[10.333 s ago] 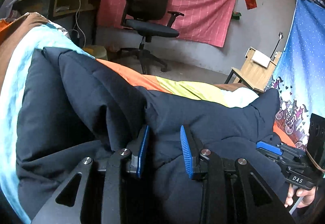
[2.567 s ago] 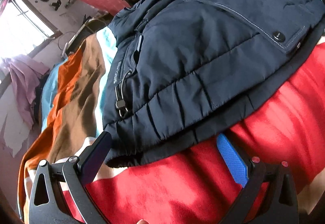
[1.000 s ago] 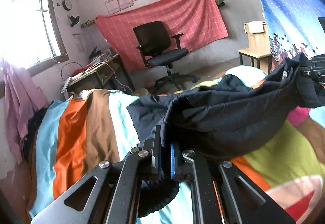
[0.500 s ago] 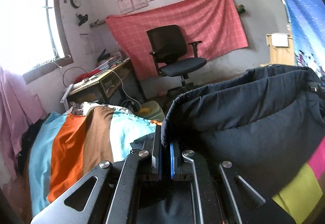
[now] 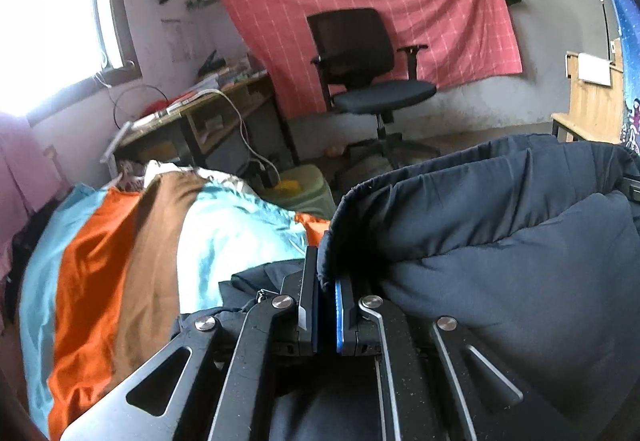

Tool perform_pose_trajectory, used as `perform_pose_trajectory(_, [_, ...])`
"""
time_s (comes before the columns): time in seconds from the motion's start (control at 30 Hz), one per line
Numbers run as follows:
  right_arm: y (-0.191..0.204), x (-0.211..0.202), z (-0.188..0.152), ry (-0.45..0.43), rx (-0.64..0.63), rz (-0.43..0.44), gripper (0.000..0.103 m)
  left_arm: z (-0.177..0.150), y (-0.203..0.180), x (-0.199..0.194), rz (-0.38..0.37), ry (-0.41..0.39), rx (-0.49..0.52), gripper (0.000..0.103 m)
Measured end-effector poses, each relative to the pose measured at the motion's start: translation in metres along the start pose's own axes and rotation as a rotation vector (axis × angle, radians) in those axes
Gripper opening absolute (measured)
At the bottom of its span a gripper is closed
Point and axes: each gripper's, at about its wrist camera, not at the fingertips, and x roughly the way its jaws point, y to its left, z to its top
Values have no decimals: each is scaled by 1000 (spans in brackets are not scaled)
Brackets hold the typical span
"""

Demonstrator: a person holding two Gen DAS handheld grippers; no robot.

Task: Fold large clothes

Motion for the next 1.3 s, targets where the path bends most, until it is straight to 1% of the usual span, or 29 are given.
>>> perform_pose_trajectory(0.07, [-3,11,-1,18,10,-1,9,0,-2,11,-12,20,0,5])
perform_pose_trajectory(0.1, [-5,15,-1,25,20,-2,13,2,-2,17,-20,33,-4,6])
perform_pose_trajectory(0.17, [-9,22,-3,39,44,1,15,4,2,22,-53,54,-44,6])
perform_pose_trajectory(0.2, [-11,24,-2,42,53,6,22,5,8,21,-80,54,-79,7])
perform_pose_trajectory(0.23, [-14,25,-1,47,67,11,26,7,13,21,-103,52,-100,10])
perform_pose_trajectory(0.27, [-16,25,-1,47,77,14,37,8,17,18,-125,45,-121,13])
perform_pose_trajectory(0.3, [-22,20,-3,36,89,14,52,10,21,13,-138,33,-140,16])
perform_pose_trajectory(0.33, [-26,17,-2,23,99,9,60,12,25,7,-143,13,-156,27])
perform_pose_trajectory(0.37, [-30,12,-2,0,114,6,77,12,30,-3,-145,-20,-173,48])
perform_pose_trajectory(0.4, [-37,0,-4,-45,132,19,83,13,35,-15,-145,-68,-196,61])
perform_pose_trajectory(0.43, [-41,-6,-3,-71,136,25,84,13,38,-25,-137,-113,-216,83])
perform_pose_trajectory(0.47, [-43,-13,-4,-91,134,15,85,13,42,-37,-124,-160,-239,88])
perform_pose_trajectory(0.5, [-44,-21,-5,-108,126,4,86,14,47,-47,-129,-190,-261,88])
perform_pose_trajectory(0.57, [-43,-34,-8,-142,107,-5,88,13,50,-60,-166,-196,-284,88])
perform_pose_trajectory(0.6, [-41,-39,-11,-155,102,3,91,12,48,-64,-181,-189,-276,88])
perform_pose_trajectory(0.67, [-32,-48,-21,-158,76,60,94,8,38,-72,-215,-184,-232,88])
perform_pose_trajectory(0.73, [-16,-47,-30,-127,36,125,95,-4,22,-80,-270,-187,-185,88])
perform_pose_trajectory(0.77, [-9,-44,-34,-102,8,149,95,-11,13,-82,-299,-174,-162,88])
perform_pose_trajectory(0.83, [8,-34,-41,-57,-52,185,95,-25,-6,-73,-326,-120,-114,88])
perform_pose_trajectory(0.87, [15,-28,-45,-35,-74,201,95,-31,-16,-64,-325,-83,-81,88])
perform_pose_trajectory(0.93, [22,-16,-48,-4,-78,211,95,-39,-29,-45,-299,-24,-39,88])
perform_pose_trajectory(0.97, [22,-10,-47,4,-66,212,95,-41,-31,-39,-295,-18,-35,88])
perform_pose_trajectory(1.03, [17,7,-41,20,-13,217,95,-38,-30,-29,-287,-27,-61,88])
perform_pose_trajectory(1.1, [13,24,-32,41,20,218,95,-30,-21,-20,-279,-34,-115,90])
perform_pose_trajectory(1.17, [6,41,-22,58,45,208,95,-19,-13,-6,-245,-28,-158,92])
perform_pose_trajectory(1.23, [1,61,-14,95,69,209,95,-13,-3,12,-210,5,-200,92])
perform_pose_trajectory(1.3, [2,83,-10,138,68,192,95,-12,4,30,-197,56,-228,94])
